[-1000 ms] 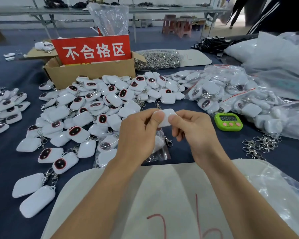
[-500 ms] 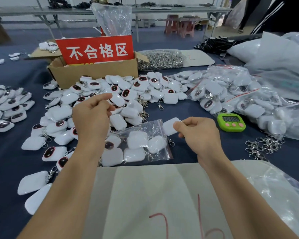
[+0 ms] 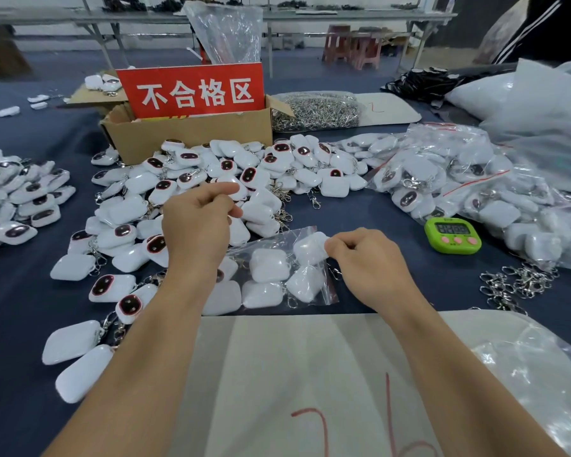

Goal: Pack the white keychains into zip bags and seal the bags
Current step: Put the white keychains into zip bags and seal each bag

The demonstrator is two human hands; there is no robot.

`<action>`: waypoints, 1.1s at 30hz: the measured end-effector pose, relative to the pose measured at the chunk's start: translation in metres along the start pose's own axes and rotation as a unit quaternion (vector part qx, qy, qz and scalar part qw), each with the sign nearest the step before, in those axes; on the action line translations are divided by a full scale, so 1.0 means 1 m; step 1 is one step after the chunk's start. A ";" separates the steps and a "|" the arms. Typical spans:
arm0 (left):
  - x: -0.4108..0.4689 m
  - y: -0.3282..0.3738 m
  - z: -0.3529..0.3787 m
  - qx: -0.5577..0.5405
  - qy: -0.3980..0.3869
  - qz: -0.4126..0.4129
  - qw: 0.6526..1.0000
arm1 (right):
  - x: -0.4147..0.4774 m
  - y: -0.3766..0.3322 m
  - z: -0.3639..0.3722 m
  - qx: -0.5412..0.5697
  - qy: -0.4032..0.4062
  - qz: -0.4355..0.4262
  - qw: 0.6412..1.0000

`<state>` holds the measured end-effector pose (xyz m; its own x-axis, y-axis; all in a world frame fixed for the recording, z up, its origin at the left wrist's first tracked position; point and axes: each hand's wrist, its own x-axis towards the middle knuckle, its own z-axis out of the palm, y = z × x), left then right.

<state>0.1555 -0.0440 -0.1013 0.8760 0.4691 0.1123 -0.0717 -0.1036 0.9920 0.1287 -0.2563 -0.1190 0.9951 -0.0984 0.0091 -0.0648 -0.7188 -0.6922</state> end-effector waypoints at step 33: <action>0.005 -0.004 -0.012 0.130 0.018 0.019 0.991 | 0.005 0.003 0.008 0.046 -0.086 -0.086 0.991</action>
<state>0.1543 -0.0307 -0.1044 0.8567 0.4917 0.1556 0.0253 -0.3413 0.9396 0.1338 -0.2536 -0.1270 0.9893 0.1452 0.0147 0.1063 -0.6477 -0.7544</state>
